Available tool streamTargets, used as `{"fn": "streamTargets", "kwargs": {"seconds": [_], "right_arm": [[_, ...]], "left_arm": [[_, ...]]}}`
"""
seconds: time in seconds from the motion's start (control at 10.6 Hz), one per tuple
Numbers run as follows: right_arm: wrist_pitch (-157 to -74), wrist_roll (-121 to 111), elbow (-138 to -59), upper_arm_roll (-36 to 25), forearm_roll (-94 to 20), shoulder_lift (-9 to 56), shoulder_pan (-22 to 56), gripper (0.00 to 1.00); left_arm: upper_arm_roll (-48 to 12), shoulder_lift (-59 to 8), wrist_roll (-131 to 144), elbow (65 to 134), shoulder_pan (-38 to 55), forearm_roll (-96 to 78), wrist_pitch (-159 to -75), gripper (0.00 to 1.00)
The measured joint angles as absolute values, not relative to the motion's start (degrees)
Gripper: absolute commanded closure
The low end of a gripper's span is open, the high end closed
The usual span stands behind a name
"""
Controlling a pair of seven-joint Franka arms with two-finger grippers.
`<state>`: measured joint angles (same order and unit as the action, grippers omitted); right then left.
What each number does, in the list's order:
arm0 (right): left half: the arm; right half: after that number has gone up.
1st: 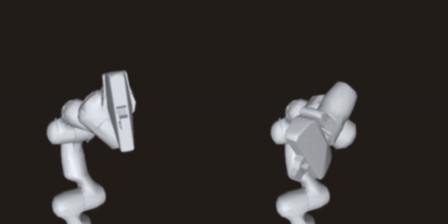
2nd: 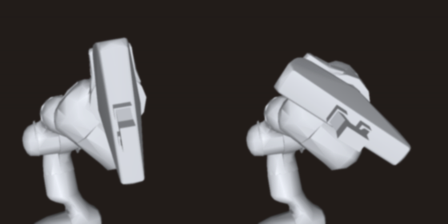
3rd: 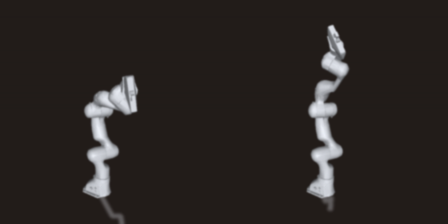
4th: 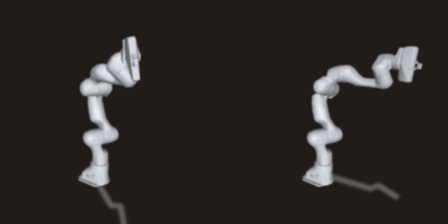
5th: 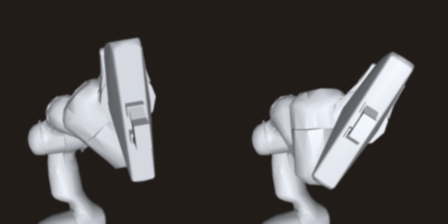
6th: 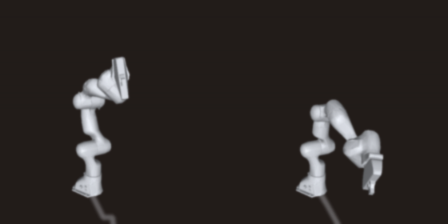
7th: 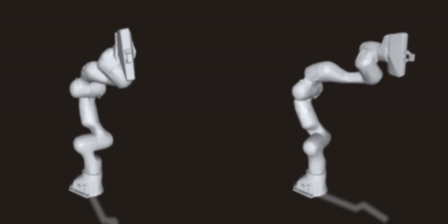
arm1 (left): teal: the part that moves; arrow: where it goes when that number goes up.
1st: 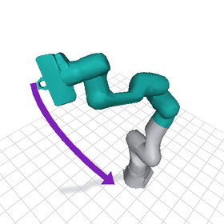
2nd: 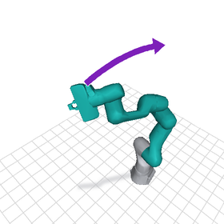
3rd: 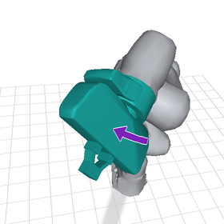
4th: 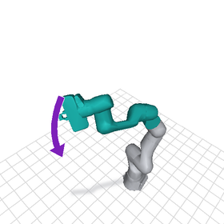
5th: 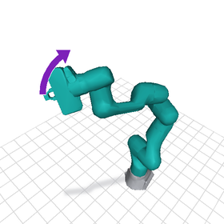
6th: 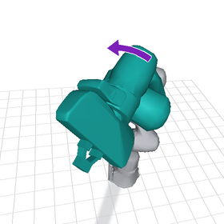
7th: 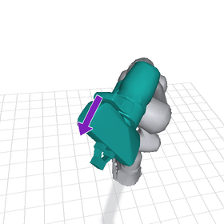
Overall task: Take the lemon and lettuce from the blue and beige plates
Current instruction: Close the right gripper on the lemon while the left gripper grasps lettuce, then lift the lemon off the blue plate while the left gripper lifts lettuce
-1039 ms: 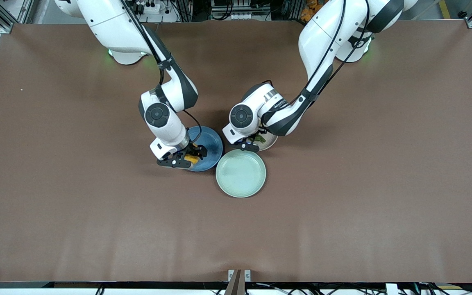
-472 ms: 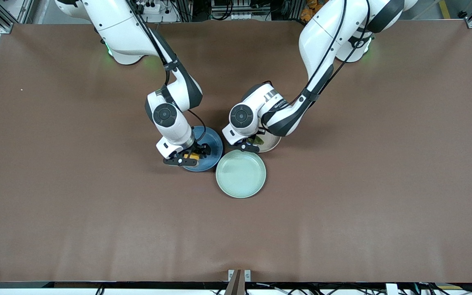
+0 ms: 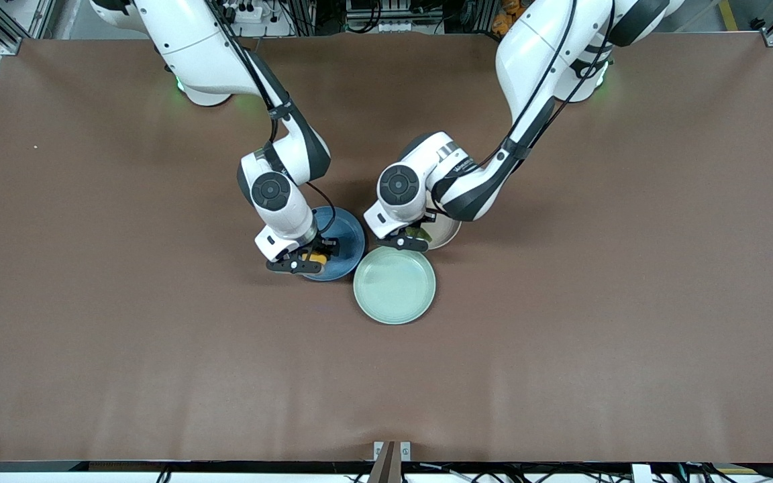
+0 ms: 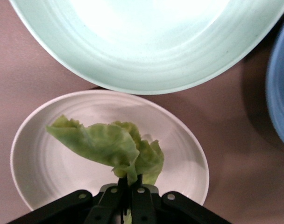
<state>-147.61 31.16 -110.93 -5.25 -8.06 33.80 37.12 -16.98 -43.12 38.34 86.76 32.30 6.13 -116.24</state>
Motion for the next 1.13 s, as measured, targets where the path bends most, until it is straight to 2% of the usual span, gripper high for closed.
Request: {"fn": "streamTargets", "kwargs": {"seconds": [0.19,0.57,1.13], "right_arm": [[-144.9,31.2,-110.0,-5.6,-8.0,33.6,36.8,0.73],[-127.4,30.8,-100.7,-5.9,-7.9,31.7,33.7,0.74],[-116.0,14.4,-98.9,-6.1,-7.8,25.4,22.6,0.74]], "left_arm": [[-17.0,-41.4,38.4,86.7,32.0,6.1,-115.2,1.00],[-16.8,-37.4,38.6,86.6,29.6,6.1,-114.4,1.00],[-16.7,-34.6,38.6,86.4,25.1,6.1,-114.1,1.00]]}}
